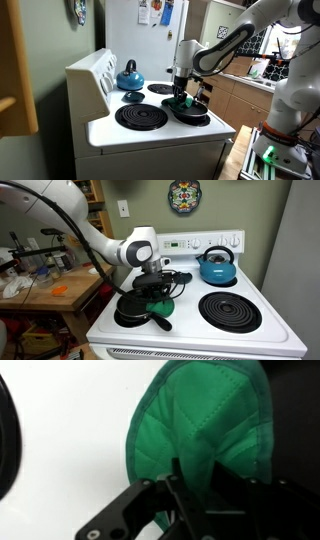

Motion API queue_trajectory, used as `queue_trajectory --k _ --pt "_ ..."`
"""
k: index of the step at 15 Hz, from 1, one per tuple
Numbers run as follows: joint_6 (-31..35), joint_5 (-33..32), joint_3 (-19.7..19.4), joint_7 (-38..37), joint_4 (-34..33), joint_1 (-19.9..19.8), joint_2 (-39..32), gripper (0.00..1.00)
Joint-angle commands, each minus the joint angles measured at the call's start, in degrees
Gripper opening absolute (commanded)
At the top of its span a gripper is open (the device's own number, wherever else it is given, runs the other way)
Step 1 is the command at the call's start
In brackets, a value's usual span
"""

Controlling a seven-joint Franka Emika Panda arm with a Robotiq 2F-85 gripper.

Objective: Use the green mat to move the pan to the left back stove plate

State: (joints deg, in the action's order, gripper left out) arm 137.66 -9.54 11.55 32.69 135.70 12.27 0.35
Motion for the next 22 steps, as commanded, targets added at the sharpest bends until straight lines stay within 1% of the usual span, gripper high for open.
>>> queue_trajectory --k 1,2,4,7,12,18,20,22 --pt "1.03 1.73 -0.09 2.21 0.68 -0.26 -0.44 0.05" --pt "1.01 2.34 -0.11 2.59 0.72 -0.29 -0.33 0.06" --pt "0.95 4.0 -0.2 3.68 0.68 -0.46 -0.41 0.0" --pt "0.75 8.87 -0.3 3.73 0.2 -0.8 -1.14 0.0" --pt "-0.7 12.89 -0.62 2.95 -0.62 -1.59 -1.45 0.0" --pt "-3.17 23.0 -0.95 2.71 -2.33 -2.54 -1.52 0.0" --pt "-4.79 24.28 -1.02 1.12 -3.32 -2.64 -1.66 0.0" --pt "-7.91 23.41 -1.26 -2.05 -4.86 -2.87 -1.99 0.0"
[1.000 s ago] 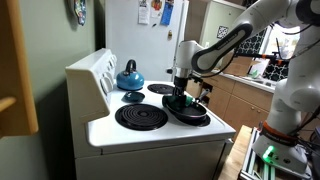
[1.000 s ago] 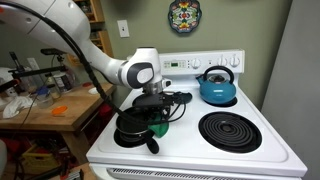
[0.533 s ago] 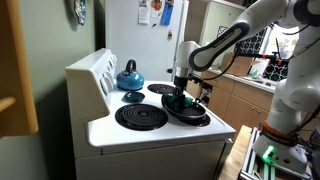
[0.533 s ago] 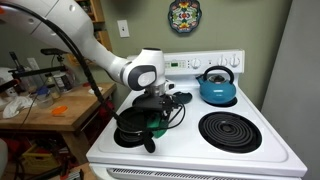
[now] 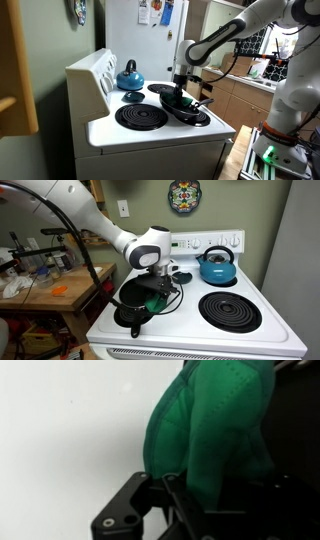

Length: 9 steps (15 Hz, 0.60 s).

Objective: Use the green mat to move the pan to the left back stove plate

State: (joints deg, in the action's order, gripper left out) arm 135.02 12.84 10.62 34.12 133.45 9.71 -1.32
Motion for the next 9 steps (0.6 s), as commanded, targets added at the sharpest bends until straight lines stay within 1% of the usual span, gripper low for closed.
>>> queue_trajectory --k 1,5,9 --pt "-6.46 0.56 -0.38 -5.04 -3.33 -0.38 -0.48 0.0" --pt "-12.08 -0.36 -0.71 -9.9 -8.28 -0.7 -3.02 0.0" --pt "-16.32 -1.0 -0.9 -14.2 -13.63 -1.04 -6.52 0.0"
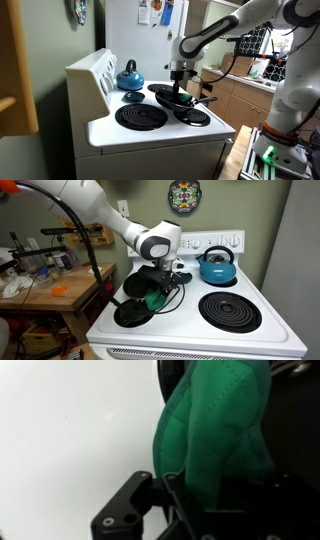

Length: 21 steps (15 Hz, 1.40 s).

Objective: Use the green mat to move the pan to the left back stove plate

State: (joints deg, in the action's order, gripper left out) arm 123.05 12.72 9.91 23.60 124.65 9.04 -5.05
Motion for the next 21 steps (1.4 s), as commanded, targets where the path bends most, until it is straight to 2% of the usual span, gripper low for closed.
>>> queue_trajectory --k 1,9,14,21 --pt "-5.22 -1.35 -0.11 -5.02 -6.34 -0.27 -3.68 0.0" --pt "-16.56 -9.4 1.17 -19.82 -20.28 3.61 -12.24 0.0" --pt "-16.59 -13.98 1.19 -24.93 -25.85 6.49 -16.5 0.0" --pt "-16.94 -16.2 1.58 -27.7 -30.29 9.94 -20.29 0.0"
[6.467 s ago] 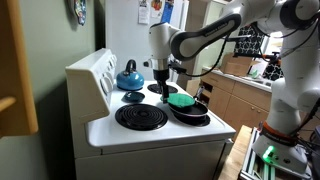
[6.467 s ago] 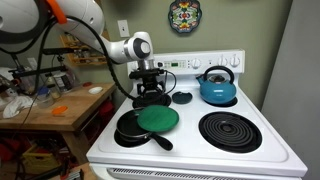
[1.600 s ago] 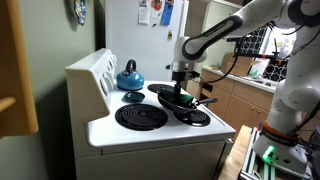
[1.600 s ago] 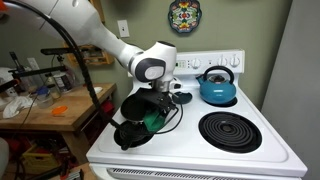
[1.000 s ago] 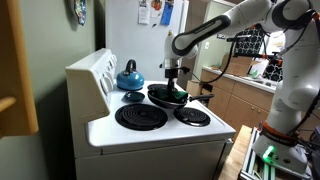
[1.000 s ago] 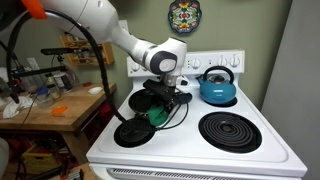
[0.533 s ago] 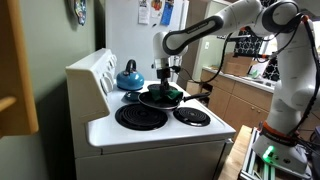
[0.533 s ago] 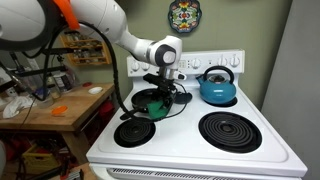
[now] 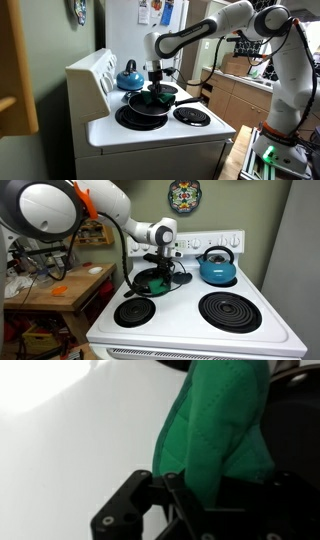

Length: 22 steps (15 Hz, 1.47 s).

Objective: Use the green mat to move the pan to the left back stove plate

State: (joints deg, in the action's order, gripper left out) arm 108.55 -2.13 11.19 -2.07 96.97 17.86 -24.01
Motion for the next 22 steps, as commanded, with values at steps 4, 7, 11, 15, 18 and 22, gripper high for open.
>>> queue_trajectory --k 4,7,11,15,18,22 --pt "-1.8 -1.76 0.18 -2.93 -2.68 1.9 -1.95 0.0" --pt "-1.7 -1.67 0.15 -3.01 -2.72 1.87 -2.19 0.0" --pt "-1.57 -1.28 0.3 -2.47 -3.33 1.73 -2.65 0.37" --pt "-1.32 -1.38 0.34 -2.66 -3.55 1.84 -2.0 0.69" --pt "-1.63 -1.66 0.32 -3.05 -3.44 1.97 -1.04 0.85" --pt "-2.34 -1.57 0.33 -3.47 -3.13 1.93 0.11 0.56"
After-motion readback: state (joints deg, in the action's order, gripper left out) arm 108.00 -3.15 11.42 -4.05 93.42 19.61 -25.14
